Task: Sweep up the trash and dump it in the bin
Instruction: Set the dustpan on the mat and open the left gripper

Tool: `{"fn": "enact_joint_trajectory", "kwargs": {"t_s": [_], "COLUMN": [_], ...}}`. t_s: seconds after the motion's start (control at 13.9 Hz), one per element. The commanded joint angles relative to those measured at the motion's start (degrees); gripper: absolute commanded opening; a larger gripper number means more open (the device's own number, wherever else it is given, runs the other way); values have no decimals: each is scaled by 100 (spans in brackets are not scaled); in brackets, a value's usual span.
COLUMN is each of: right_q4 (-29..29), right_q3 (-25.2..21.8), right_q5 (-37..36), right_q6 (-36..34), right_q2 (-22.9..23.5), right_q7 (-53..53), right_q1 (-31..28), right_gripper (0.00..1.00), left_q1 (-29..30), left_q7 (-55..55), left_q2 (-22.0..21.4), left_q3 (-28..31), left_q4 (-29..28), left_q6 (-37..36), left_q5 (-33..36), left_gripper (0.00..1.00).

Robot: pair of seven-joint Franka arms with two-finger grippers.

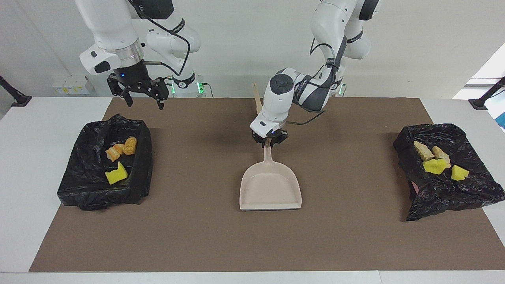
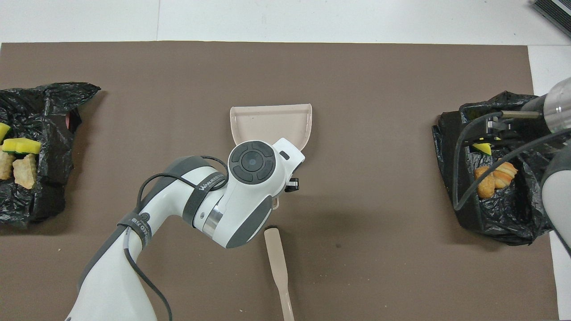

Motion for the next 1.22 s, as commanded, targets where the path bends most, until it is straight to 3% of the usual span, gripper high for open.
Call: {"fn": "enact_joint_trajectory", "kwargs": {"t_s": [0.0, 0.58, 1.15], "right_q4": [-79, -79, -79], "right_q3": [-9, -9, 0], "right_q5": [136, 136, 136], "right_q6": [68, 68, 68], "right_q2": [-85, -85, -85], "right_q7": [-79, -79, -79], "right_q1": [-64, -64, -64], "right_gripper": [100, 100, 100], "left_q1": [-124, 744, 2370], "left_q7": [-104, 36, 2188], "left_q2": [-82, -442, -583], "left_q3": [122, 184, 175], "left_q4": [-92, 101, 918], "left_q6": [142, -244, -1254], "left_q5": [-55, 32, 24], "left_gripper": [100, 100, 100]}}
